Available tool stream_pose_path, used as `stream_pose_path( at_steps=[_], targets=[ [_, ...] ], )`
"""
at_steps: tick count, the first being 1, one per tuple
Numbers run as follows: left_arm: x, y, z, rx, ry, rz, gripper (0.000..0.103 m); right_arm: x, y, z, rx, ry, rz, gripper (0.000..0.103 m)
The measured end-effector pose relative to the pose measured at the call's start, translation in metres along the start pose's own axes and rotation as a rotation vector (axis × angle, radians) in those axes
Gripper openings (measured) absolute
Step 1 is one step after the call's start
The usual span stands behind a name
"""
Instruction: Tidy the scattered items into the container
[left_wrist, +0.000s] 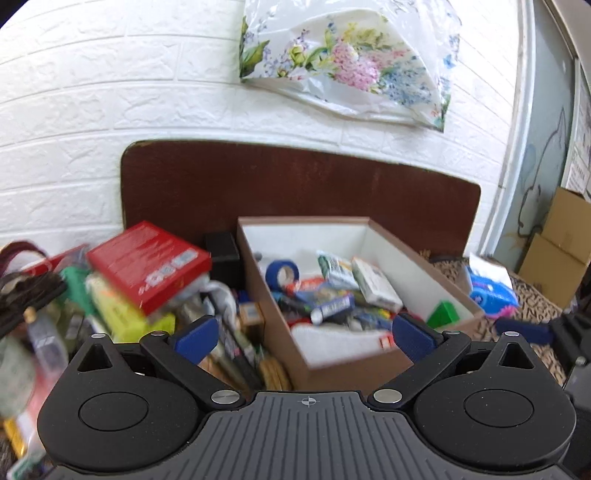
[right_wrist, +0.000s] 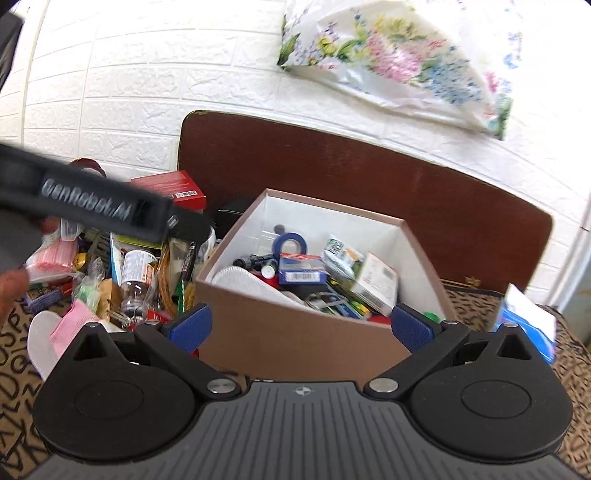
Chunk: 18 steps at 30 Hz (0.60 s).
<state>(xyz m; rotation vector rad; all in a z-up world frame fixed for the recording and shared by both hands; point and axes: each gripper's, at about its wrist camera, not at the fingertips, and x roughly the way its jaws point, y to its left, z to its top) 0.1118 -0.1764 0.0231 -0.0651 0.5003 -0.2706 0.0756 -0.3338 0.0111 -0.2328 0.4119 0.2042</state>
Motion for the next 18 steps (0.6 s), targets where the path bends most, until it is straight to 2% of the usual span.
stream_pose_path(
  at_steps=[6,11,14,18],
  targets=[
    [-0.024,-0.016,-0.025,0.004,0.064,0.039,0.103,-0.027,-0.008,-0.017,0.051,0.029,-0.054,0.103],
    [-0.04,-0.036,-0.042,0.112,0.045,0.065,0.103,-0.04,-0.011,-0.028,0.063,0.052,-0.068,0.103],
    [-0.051,-0.042,-0.047,0.121,0.02,0.06,0.103,-0.047,-0.012,-0.033,0.069,0.058,-0.075,0.103],
    [-0.055,-0.047,-0.049,0.124,0.039,0.046,0.103,-0.053,-0.013,-0.038,0.082,0.063,-0.088,0.103]
  ],
)
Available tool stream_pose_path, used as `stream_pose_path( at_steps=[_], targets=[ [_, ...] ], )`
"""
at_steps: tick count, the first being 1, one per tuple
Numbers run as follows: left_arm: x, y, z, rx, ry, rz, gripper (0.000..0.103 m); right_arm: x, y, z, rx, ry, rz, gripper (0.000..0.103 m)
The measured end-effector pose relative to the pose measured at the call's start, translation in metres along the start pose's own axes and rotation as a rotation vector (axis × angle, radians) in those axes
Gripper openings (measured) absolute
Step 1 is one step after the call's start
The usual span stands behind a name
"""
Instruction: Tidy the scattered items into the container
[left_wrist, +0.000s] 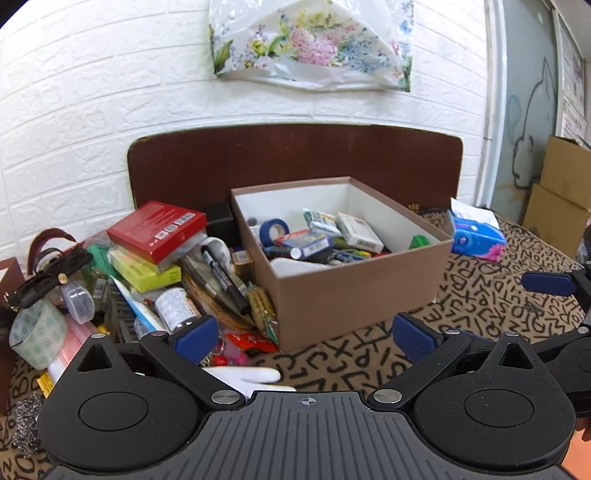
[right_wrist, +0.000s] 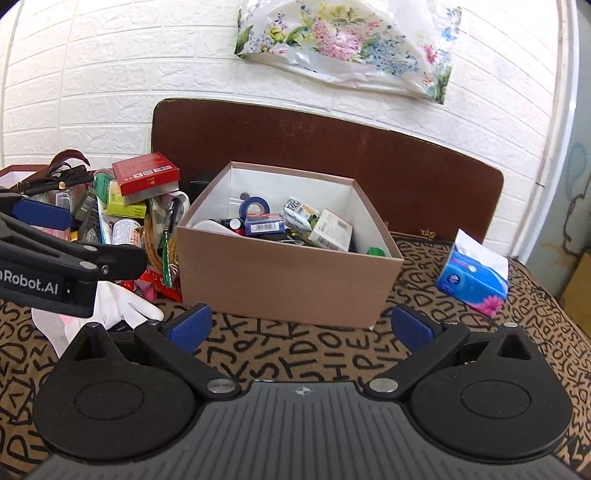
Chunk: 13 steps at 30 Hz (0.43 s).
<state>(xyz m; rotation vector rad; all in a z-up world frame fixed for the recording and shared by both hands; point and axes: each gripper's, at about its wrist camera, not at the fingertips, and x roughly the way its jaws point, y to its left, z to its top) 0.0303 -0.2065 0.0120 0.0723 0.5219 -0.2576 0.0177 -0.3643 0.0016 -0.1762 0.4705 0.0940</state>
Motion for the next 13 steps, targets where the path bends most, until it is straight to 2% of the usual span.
stream_pose_path(
  at_steps=[7,13],
  targets=[
    [-0.002,-0.0061,-0.0043,0.004,0.019,-0.005,0.103,-0.0038,0.0003,-0.0026,0.003,0.003,-0.002,0.103],
    [-0.0023,-0.0038,-0.007,-0.032,0.027,-0.029,0.103,-0.0036,0.0018,-0.0039,0.001,0.008,0.003,0.103]
  ],
)
